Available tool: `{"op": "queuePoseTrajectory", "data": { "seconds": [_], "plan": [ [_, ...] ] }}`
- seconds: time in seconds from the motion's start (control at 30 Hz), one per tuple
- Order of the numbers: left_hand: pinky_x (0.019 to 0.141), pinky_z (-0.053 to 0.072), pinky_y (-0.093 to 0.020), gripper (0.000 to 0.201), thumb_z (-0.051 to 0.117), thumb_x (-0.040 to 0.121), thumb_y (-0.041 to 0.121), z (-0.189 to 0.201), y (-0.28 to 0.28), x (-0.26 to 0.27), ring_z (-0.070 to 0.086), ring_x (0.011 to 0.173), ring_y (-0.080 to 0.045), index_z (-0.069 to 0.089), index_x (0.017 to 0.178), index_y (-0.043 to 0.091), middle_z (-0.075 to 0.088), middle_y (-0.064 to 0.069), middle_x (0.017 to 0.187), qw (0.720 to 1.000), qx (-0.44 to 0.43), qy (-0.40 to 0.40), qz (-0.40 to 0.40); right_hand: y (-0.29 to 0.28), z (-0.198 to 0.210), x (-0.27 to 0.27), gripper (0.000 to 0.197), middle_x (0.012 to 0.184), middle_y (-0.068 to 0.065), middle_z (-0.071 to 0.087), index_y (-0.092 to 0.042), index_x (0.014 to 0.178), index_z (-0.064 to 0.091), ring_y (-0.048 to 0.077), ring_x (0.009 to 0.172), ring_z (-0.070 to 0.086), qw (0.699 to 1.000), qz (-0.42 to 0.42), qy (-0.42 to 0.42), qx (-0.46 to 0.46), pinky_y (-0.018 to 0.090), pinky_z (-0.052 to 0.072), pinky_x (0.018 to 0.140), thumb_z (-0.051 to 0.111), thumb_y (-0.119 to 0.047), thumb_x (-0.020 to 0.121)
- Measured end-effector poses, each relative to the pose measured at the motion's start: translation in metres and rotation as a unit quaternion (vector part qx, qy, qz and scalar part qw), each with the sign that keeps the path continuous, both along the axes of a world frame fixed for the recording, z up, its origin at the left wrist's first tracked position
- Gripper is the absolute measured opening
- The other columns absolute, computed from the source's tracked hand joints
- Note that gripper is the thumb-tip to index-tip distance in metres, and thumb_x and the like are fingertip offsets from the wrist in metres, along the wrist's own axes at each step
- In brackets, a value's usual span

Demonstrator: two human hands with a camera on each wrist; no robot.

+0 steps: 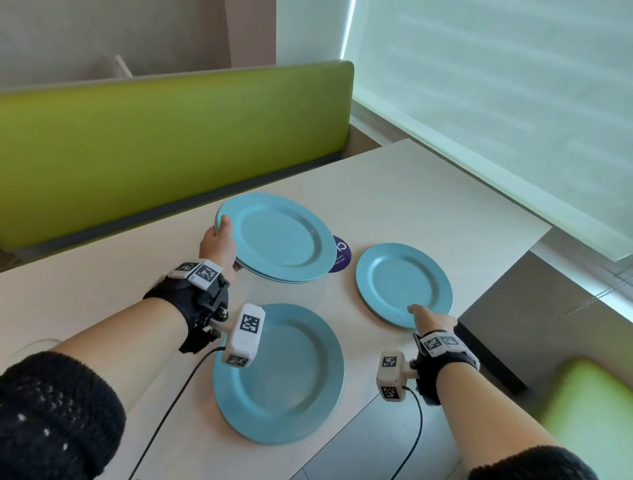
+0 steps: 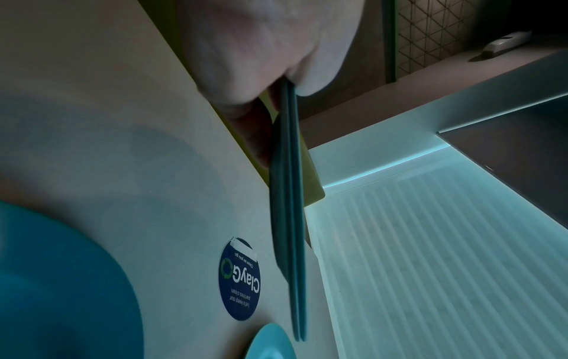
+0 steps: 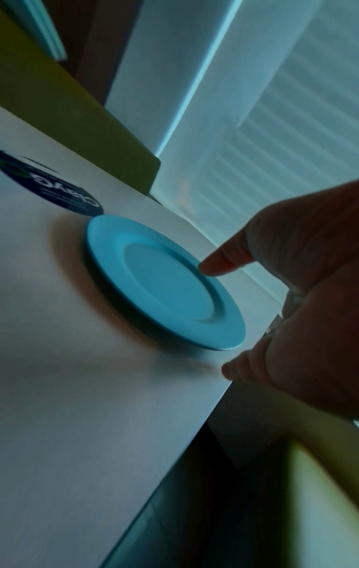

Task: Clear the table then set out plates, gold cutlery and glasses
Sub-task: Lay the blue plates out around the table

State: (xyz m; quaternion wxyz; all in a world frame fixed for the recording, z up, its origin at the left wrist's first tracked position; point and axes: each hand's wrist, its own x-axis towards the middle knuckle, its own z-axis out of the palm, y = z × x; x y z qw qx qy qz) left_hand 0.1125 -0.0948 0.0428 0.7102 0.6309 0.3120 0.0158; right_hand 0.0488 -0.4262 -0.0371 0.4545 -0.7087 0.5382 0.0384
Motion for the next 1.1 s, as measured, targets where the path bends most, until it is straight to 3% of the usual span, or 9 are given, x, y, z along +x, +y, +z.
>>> {"op": "queuePoseTrajectory", "data": {
  "seconds": [0.23, 0.27, 0.33, 0.4, 0.5, 0.67, 0.87, 1.0, 1.1],
  "plan": [
    [0.075, 0.052, -0.036, 0.047, 0.036, 0.097, 0.045, 0.011, 0.022, -0.012, 0.056, 0.096, -0.027, 0.047, 0.132, 0.017, 0.056, -0.008, 0.121, 1.000, -0.008, -0.011, -0.015, 0.058, 0.012, -0.009, 0.060, 0.130, 0.019, 0.051, -0.001, 0.135, 0.034, 0.036, 0.115, 0.054, 0.996, 0.067, -0.031, -0.054, 0.034, 0.044, 0.090, 0.056, -0.016, 0.082],
    [0.077, 0.052, -0.038, 0.047, 0.037, 0.097, 0.046, 0.011, 0.027, -0.013, 0.057, 0.096, -0.028, 0.048, 0.132, 0.016, 0.057, -0.009, 0.122, 1.000, -0.011, -0.012, -0.017, 0.071, 0.017, -0.004, 0.061, 0.126, 0.017, 0.054, -0.002, 0.138, 0.033, 0.035, 0.111, 0.056, 0.993, 0.093, -0.062, -0.043, 0.035, 0.047, 0.089, 0.057, -0.020, 0.084],
    [0.078, 0.053, -0.039, 0.047, 0.036, 0.097, 0.047, 0.011, 0.037, -0.018, 0.059, 0.097, -0.028, 0.049, 0.130, 0.017, 0.059, -0.010, 0.123, 0.999, -0.021, -0.013, -0.024, 0.100, 0.031, 0.006, 0.056, 0.101, 0.011, 0.060, -0.004, 0.136, 0.037, 0.029, 0.083, 0.061, 0.980, 0.139, -0.142, 0.030, 0.036, 0.052, 0.068, 0.055, -0.032, 0.091],
    [0.071, 0.053, -0.035, 0.048, 0.035, 0.096, 0.050, 0.010, 0.046, -0.021, 0.060, 0.095, -0.027, 0.051, 0.129, 0.017, 0.060, -0.008, 0.119, 0.999, -0.032, -0.011, -0.032, 0.131, 0.052, 0.013, 0.041, 0.083, 0.006, 0.054, -0.007, 0.120, 0.050, 0.019, 0.064, 0.054, 0.958, 0.179, -0.198, 0.110, 0.030, 0.048, 0.054, 0.044, -0.040, 0.096],
    [0.067, 0.051, -0.033, 0.044, 0.035, 0.094, 0.055, 0.007, 0.058, -0.025, 0.061, 0.080, -0.025, 0.055, 0.112, 0.020, 0.063, -0.005, 0.098, 0.998, -0.059, 0.002, -0.028, 0.170, 0.073, 0.018, 0.029, 0.088, 0.005, 0.060, -0.017, 0.103, 0.058, 0.019, 0.071, 0.058, 0.928, 0.220, -0.233, 0.188, 0.028, 0.049, 0.056, 0.041, -0.040, 0.098],
    [0.061, 0.047, -0.032, 0.047, 0.035, 0.093, 0.058, -0.002, 0.076, -0.033, 0.058, 0.067, -0.022, 0.052, 0.100, 0.015, 0.058, -0.001, 0.075, 0.996, -0.086, 0.021, 0.008, 0.201, 0.072, 0.019, 0.032, 0.103, 0.012, 0.057, 0.002, 0.122, 0.052, 0.025, 0.084, 0.057, 0.932, 0.213, -0.237, 0.171, 0.027, 0.049, 0.051, 0.053, -0.011, 0.093],
    [0.087, 0.052, -0.043, 0.054, 0.041, 0.093, 0.052, -0.020, 0.091, -0.025, 0.063, 0.098, -0.031, 0.053, 0.125, 0.009, 0.063, -0.010, 0.104, 0.993, -0.107, 0.037, 0.013, 0.213, 0.067, 0.032, 0.029, 0.111, 0.016, 0.059, -0.002, 0.120, 0.050, 0.029, 0.090, 0.058, 0.940, 0.206, -0.208, 0.173, 0.035, 0.053, 0.056, 0.052, -0.008, 0.092],
    [0.086, 0.051, -0.041, 0.052, 0.039, 0.095, 0.048, -0.020, 0.103, -0.015, 0.062, 0.103, -0.031, 0.051, 0.131, 0.011, 0.061, -0.010, 0.112, 0.992, -0.106, 0.051, 0.039, 0.218, 0.067, 0.050, 0.020, 0.109, 0.016, 0.057, -0.003, 0.112, 0.051, 0.028, 0.089, 0.058, 0.941, 0.224, -0.183, 0.177, 0.039, 0.053, 0.057, 0.052, -0.008, 0.092],
    [0.087, 0.048, -0.040, 0.049, 0.034, 0.098, 0.046, -0.012, 0.117, -0.007, 0.056, 0.117, -0.030, 0.048, 0.134, 0.016, 0.056, -0.008, 0.127, 0.992, -0.086, 0.047, 0.078, 0.217, 0.070, 0.066, 0.020, 0.101, 0.013, 0.054, -0.004, 0.113, 0.053, 0.026, 0.084, 0.056, 0.941, 0.216, -0.181, 0.189, 0.030, 0.052, 0.041, 0.051, -0.007, 0.093]
  ]
}}
